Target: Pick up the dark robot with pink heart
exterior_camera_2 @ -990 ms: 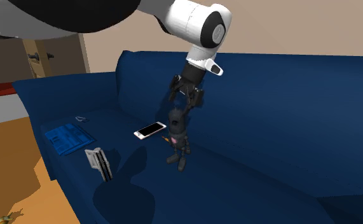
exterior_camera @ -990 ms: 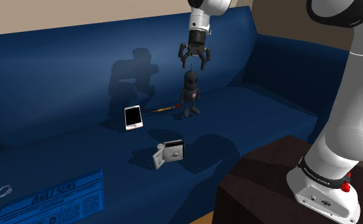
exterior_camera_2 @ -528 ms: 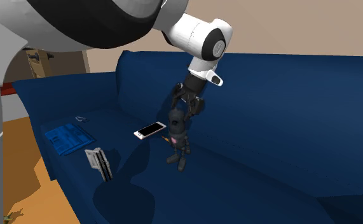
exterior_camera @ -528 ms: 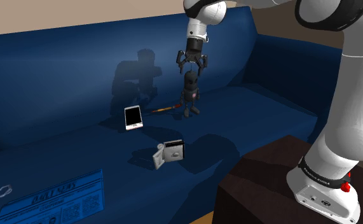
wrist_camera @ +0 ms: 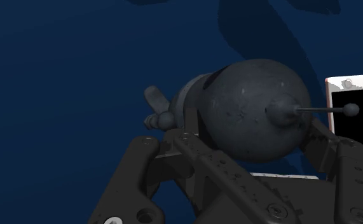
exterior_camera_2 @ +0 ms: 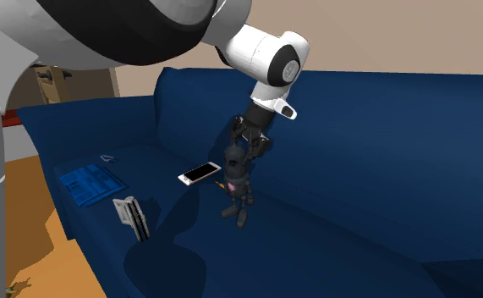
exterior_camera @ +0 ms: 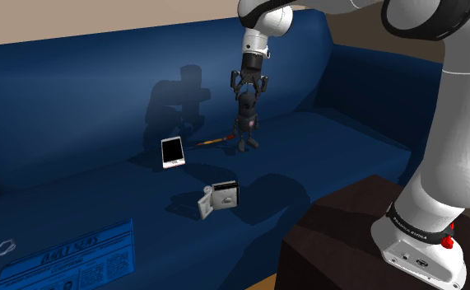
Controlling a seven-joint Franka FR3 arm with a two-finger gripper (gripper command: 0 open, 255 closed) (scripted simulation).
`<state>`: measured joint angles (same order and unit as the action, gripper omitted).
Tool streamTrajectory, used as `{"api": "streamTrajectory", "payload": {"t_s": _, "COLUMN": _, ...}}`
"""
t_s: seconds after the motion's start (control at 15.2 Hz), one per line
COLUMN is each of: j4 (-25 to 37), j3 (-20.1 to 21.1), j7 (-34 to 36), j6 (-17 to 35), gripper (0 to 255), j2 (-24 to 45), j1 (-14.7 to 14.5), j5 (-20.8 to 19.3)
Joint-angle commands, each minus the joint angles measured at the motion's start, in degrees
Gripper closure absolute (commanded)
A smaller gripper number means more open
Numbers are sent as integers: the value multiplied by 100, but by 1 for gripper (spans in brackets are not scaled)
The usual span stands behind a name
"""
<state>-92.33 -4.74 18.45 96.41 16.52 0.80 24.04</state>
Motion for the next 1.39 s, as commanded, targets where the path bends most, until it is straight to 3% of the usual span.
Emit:
{"api": "streamTrajectory", "payload": {"t_s": 0.0, "j4": -7, "j3": 2, "j7": -2, "j6": 3, "gripper": 255, "j2": 11, "j1": -2, "j5": 0}}
{"api": "streamTrajectory", "payload": {"t_s": 0.26, "j4": -6, "j3": 2, "j7": 2, "j6": -3, "gripper": 255, "j2": 4, "j1": -3, "j5": -1}}
{"api": "streamTrajectory", "payload": {"t_s": 1.32, "j4": 1066, "j3": -8, "j7": 387, "j6": -1053, "gripper": 255, "j2": -42, "j1": 61, "j5": -27}}
